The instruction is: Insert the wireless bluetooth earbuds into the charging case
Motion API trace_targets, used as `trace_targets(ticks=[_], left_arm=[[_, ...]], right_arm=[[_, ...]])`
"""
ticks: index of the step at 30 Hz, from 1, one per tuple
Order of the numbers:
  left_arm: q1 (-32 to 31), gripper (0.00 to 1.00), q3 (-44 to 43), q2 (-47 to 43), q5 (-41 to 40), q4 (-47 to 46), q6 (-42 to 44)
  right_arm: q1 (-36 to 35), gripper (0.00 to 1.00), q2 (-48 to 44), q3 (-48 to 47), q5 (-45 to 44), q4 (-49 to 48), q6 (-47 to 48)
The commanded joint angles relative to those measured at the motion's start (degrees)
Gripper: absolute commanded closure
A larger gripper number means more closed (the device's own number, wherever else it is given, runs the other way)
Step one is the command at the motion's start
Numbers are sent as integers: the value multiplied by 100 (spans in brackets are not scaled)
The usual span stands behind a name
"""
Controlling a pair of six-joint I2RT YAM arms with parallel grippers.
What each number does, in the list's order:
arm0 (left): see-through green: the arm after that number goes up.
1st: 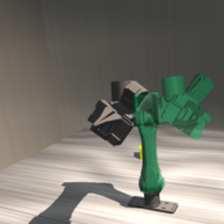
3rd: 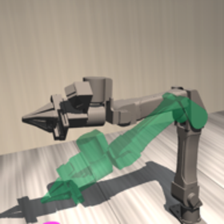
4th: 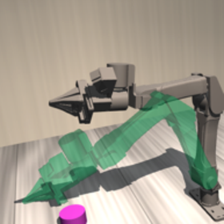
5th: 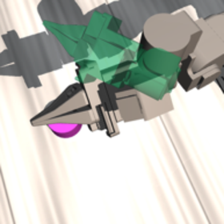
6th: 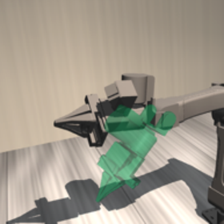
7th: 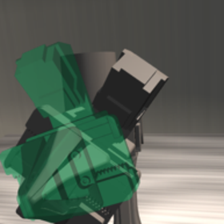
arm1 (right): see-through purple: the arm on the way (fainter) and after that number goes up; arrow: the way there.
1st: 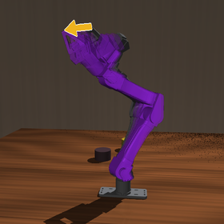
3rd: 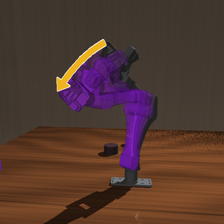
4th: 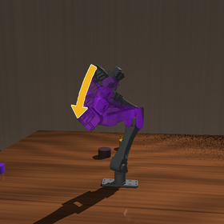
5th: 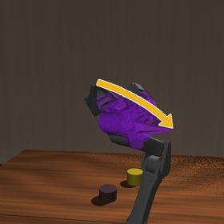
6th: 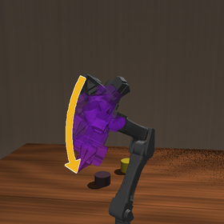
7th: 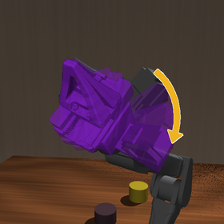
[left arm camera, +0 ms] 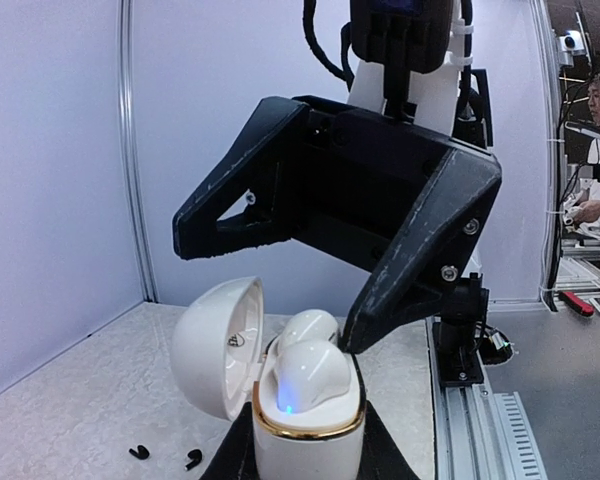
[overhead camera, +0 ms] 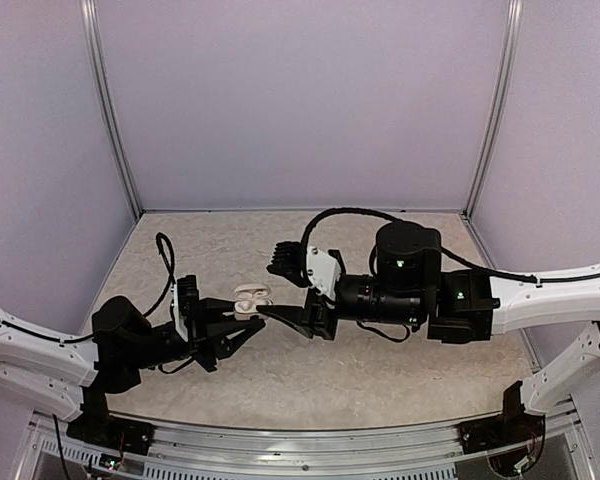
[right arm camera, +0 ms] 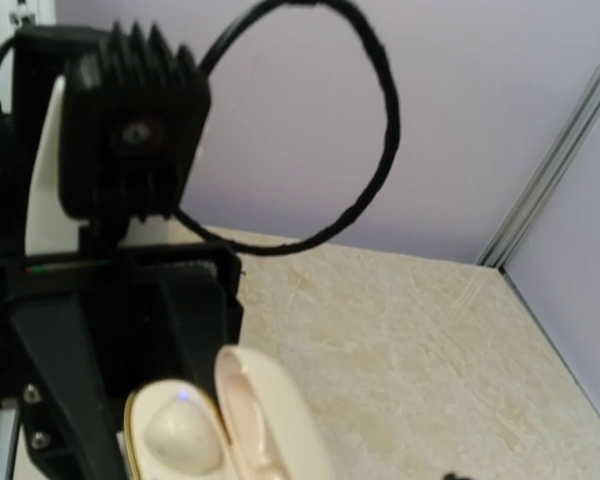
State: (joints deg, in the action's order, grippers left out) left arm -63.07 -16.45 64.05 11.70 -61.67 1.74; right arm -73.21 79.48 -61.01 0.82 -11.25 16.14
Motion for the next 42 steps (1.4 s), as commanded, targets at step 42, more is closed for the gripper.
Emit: trace_targets(ticks=[42], left_arm=[[631,95,-993,160,-1035,1543,-1611]], right_arm=[[584,47,-673,485,1346,-22,-416]])
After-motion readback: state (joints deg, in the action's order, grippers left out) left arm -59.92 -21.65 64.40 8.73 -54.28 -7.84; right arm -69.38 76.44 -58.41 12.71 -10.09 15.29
